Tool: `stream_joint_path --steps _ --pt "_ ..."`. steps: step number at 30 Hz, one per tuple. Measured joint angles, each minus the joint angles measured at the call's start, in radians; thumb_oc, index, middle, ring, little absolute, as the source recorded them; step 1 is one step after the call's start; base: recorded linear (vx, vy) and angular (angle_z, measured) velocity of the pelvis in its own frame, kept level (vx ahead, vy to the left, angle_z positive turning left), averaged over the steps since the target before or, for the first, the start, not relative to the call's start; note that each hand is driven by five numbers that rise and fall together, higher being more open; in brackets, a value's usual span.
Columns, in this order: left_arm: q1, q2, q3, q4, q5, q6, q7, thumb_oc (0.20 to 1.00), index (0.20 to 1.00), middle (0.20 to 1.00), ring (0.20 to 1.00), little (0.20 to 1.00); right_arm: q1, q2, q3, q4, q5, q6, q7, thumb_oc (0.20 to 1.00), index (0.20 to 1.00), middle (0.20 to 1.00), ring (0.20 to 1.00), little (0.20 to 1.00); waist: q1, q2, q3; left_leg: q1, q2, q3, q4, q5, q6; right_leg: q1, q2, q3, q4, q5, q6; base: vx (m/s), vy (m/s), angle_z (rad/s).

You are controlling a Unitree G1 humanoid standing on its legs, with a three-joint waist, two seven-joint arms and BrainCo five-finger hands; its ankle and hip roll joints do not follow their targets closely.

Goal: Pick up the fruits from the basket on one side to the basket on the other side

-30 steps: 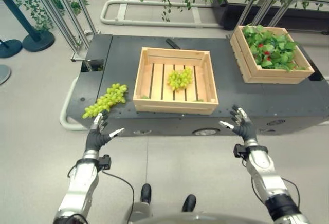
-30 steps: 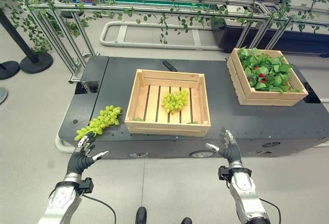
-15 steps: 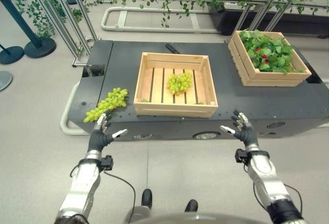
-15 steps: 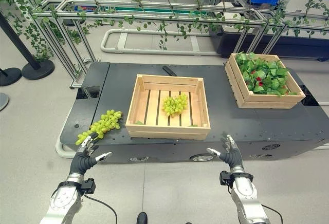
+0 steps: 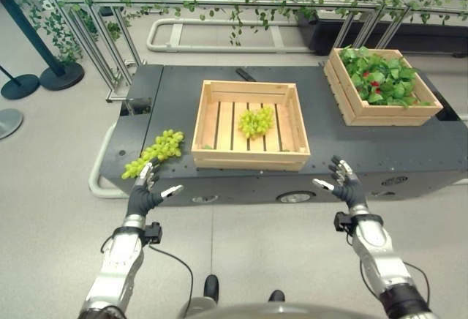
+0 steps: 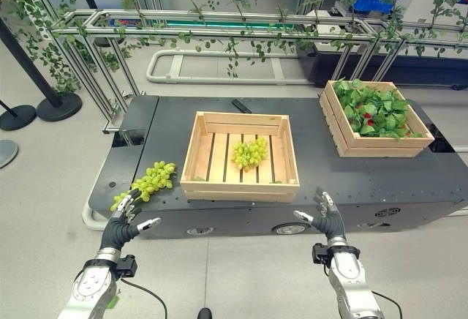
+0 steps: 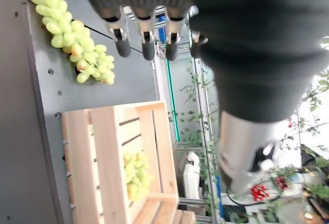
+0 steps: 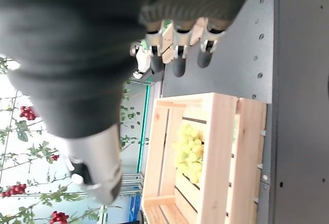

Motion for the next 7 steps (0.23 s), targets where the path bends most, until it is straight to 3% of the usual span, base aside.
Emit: stream_joint_path --steps 7 --pt "0.032 -0.009 -0.003 0.082 0.0 0.017 0.0 1.0 1.0 1.0 1.0 1.0 0.005 0.001 0.003 0.052 -0.009 0.001 -0.001 1.0 1.0 1.0 1.0 1.0 -0.001 -0.003 -0.001 0.003 0.001 0.002 -0.001 0.0 0.0 0.002 0.001 0.0 0.0 0.0 0.0 0.0 0.0 0.0"
